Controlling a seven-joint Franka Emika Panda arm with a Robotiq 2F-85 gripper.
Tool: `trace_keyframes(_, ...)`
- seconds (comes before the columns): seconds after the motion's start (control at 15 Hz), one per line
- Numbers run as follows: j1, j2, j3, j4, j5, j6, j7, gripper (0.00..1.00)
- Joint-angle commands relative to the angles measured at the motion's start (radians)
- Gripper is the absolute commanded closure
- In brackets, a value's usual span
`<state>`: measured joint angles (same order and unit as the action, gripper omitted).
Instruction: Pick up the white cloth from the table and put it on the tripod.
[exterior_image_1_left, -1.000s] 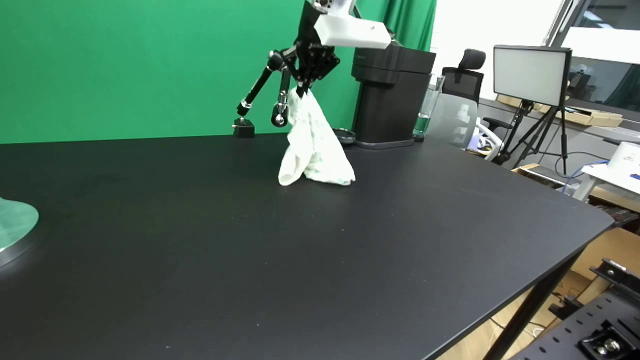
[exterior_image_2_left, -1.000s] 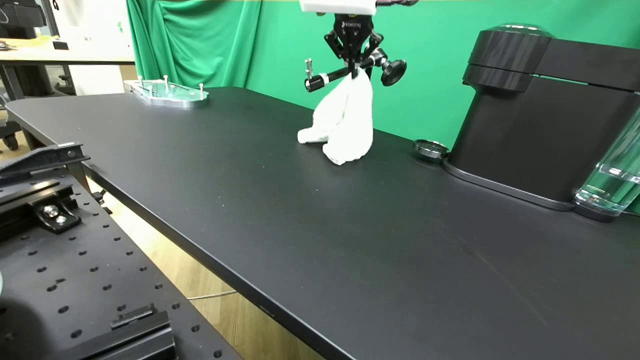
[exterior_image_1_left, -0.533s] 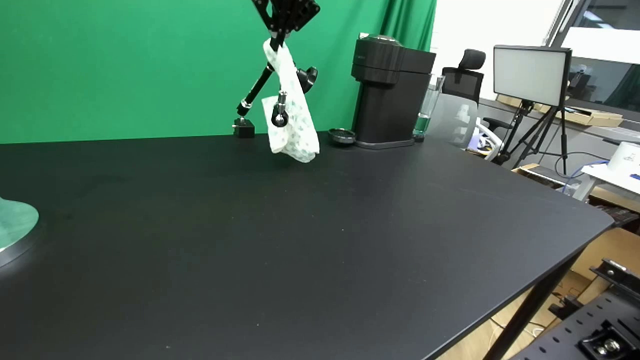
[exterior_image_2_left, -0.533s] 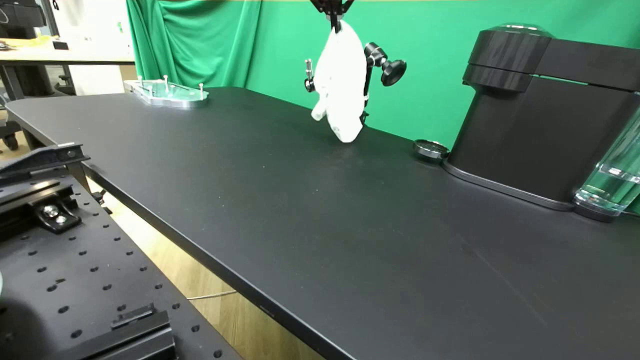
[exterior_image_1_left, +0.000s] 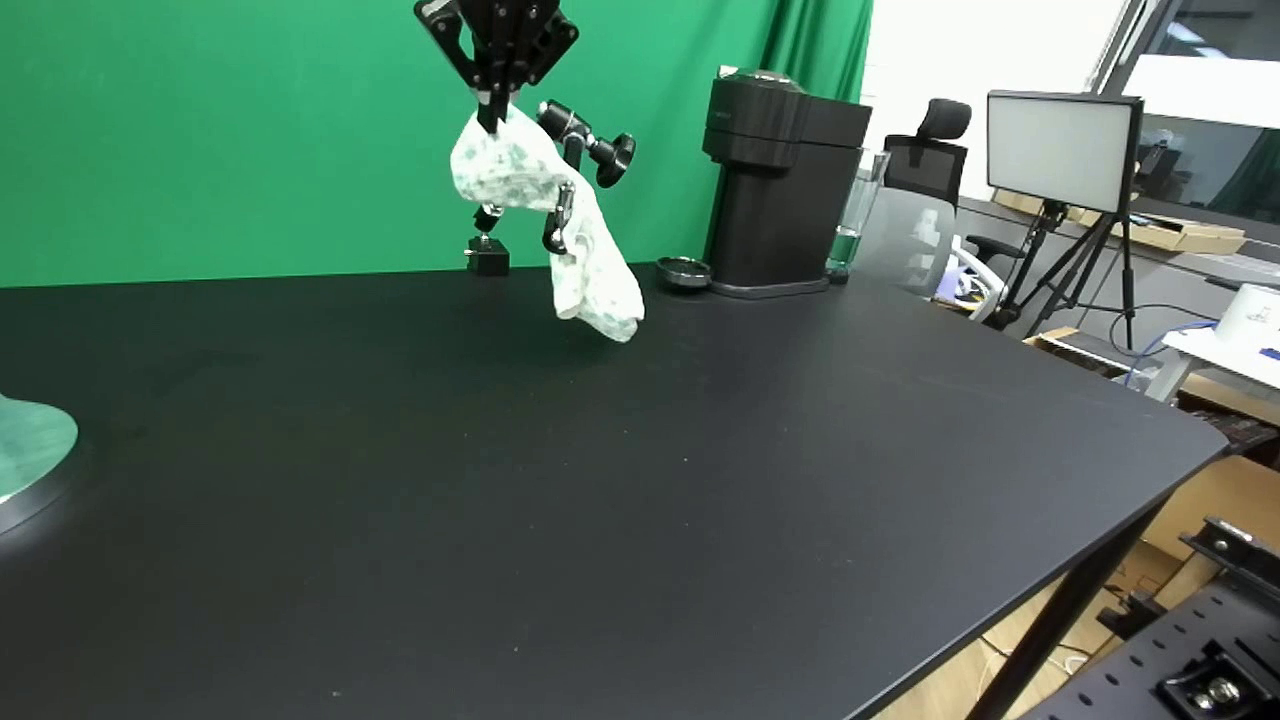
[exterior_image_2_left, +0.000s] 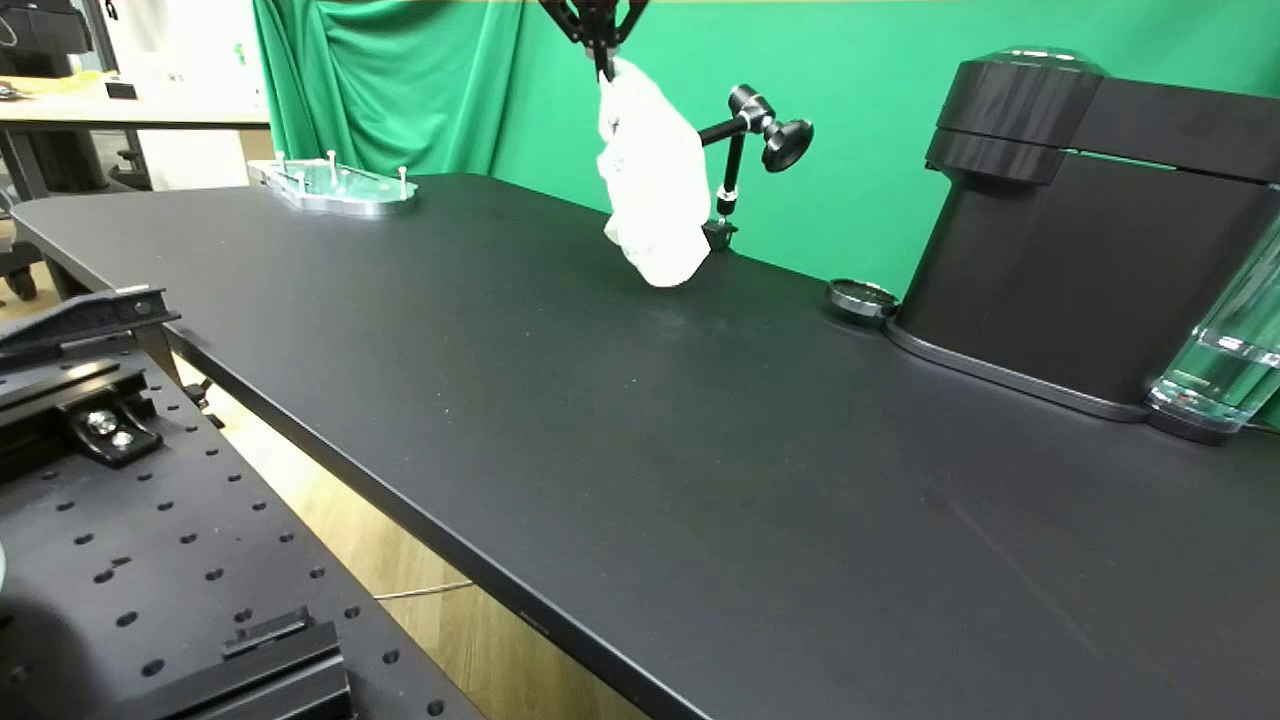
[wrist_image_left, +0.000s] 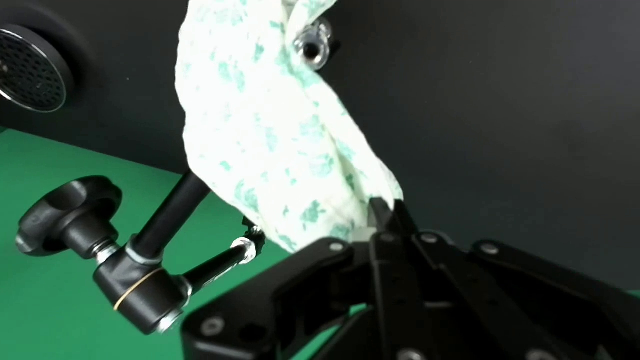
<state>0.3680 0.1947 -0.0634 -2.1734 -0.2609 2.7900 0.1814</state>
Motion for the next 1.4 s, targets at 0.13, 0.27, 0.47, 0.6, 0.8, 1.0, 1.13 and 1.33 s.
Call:
trace_keyframes(0.13, -0.027, 0.064, 0.058, 0.039, -0.065, -0.076, 0.069, 1.00)
trace_keyframes(0.27, -0.028, 0.090, 0.061, 0.051, -0.068, -0.099, 0.068, 1.00)
trace_keyframes(0.47, -0.029, 0.127, 0.059, 0.068, -0.064, -0.129, 0.060, 1.00)
trace_keyframes(0.6, -0.035, 0.154, 0.056, 0.082, -0.061, -0.143, 0.049, 1.00)
trace_keyframes(0.8, -0.041, 0.188, 0.052, 0.099, -0.059, -0.161, 0.041, 1.00)
trace_keyframes(1.0, -0.037, 0.208, 0.052, 0.114, -0.060, -0.178, 0.042, 1.00)
trace_keyframes(1.13, -0.035, 0.219, 0.052, 0.124, -0.060, -0.183, 0.042, 1.00)
trace_keyframes(1.33, -0.032, 0.228, 0.052, 0.134, -0.063, -0.191, 0.040, 1.00)
